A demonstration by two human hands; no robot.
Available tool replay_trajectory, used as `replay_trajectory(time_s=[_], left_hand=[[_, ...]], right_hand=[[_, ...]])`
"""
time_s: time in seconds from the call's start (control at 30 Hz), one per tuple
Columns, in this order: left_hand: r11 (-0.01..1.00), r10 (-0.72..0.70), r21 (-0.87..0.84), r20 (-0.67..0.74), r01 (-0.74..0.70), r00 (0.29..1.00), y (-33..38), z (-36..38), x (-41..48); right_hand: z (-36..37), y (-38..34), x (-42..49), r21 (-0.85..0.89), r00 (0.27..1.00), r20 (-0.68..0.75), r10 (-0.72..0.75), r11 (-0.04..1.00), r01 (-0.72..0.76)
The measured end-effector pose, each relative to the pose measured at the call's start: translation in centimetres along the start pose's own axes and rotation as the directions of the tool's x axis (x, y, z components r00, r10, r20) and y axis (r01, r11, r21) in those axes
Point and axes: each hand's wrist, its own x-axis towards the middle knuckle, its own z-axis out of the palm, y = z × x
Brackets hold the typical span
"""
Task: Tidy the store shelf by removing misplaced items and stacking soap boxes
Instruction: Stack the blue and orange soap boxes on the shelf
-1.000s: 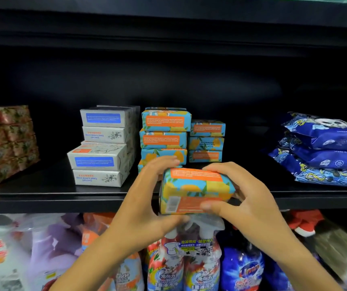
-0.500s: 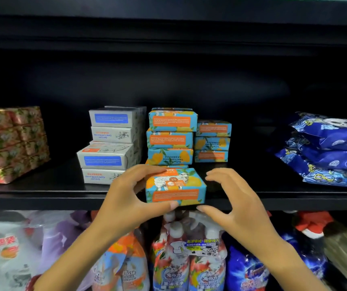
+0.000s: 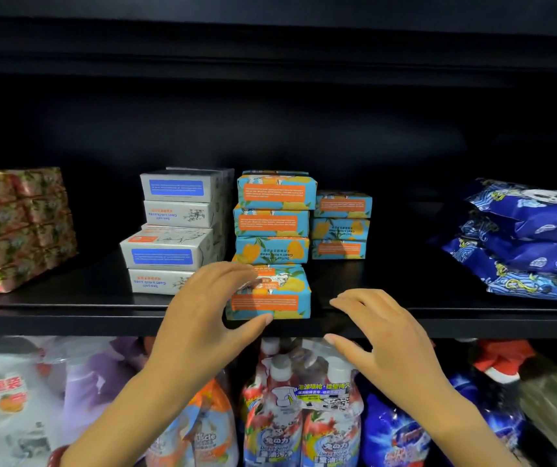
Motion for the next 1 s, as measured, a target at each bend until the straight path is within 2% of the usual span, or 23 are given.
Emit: replay_trajectory(time_s=[0.17, 0.5, 1.0], left_hand=[[0.996, 0.076, 0.052, -0.011, -0.075, 0.997, -0.2, 0.6, 0.1], [0.999, 0.001, 0.049, -0.067, 0.002, 0.998, -0.5, 1.2, 0.5], [0.986, -0.113, 0.118, -0.018, 0.114, 0.993, -0.7, 2.5, 2.2]], right_hand=[[0.3, 0.0, -0.2, 0.006, 1.000, -0.009, 0.012, 1.000, -0.012], [0.5, 0.1, -0.3, -0.011, 1.000, 0.011, 0.015, 1.000, -0.015], [0.9, 0.0, -0.5, 0.004, 1.000, -0.014, 0.000, 1.000, 0.000]])
